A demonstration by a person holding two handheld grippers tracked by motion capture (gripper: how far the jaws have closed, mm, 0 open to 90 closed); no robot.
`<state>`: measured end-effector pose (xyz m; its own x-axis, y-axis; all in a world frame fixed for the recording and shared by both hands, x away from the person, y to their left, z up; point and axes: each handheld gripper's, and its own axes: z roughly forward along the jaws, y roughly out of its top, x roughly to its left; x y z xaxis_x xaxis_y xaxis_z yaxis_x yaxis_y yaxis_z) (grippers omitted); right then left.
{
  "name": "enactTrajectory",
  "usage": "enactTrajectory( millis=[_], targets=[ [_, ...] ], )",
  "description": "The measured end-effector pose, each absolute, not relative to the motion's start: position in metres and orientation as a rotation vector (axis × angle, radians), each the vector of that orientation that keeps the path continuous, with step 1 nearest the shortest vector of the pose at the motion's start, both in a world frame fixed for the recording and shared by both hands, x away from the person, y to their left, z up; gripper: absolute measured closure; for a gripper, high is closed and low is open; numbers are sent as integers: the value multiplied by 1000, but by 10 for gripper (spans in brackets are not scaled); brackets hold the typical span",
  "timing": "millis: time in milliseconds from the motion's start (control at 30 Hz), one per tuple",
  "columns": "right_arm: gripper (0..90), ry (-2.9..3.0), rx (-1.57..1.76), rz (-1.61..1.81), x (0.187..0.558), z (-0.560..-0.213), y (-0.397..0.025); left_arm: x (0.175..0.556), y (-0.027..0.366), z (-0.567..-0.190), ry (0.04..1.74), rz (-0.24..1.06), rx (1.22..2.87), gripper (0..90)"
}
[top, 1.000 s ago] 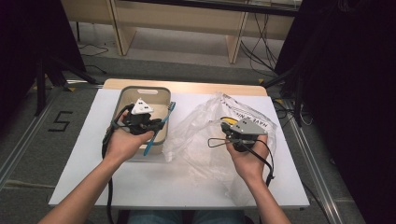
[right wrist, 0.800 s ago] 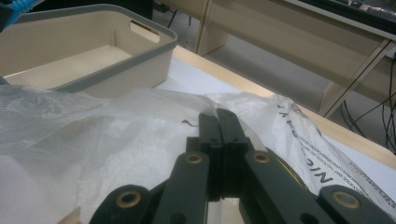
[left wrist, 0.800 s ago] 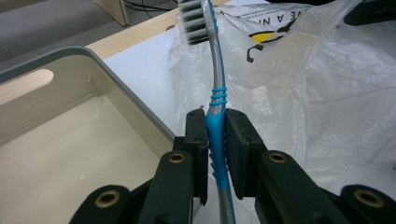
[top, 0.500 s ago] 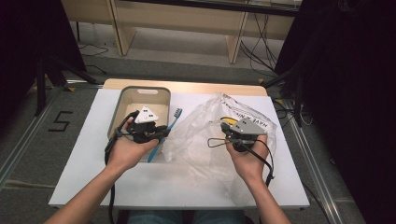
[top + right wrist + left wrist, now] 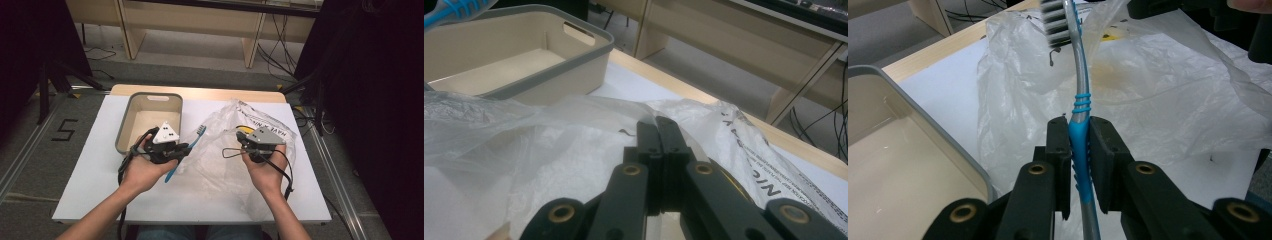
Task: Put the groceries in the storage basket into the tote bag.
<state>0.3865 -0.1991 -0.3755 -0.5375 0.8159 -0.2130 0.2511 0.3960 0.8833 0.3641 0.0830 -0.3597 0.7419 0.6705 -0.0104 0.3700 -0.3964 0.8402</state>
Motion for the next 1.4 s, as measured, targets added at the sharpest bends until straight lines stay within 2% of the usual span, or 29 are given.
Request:
enactTrajectory(
  millis=[667,1400],
  targets=[
    [900,2006,905,1113,387,-376,-199,349,53,-375,699,350,2102,793],
    [900,1998,901,1124,385,-373,-199,360,20,-400,699,335,2198,793]
  ],
)
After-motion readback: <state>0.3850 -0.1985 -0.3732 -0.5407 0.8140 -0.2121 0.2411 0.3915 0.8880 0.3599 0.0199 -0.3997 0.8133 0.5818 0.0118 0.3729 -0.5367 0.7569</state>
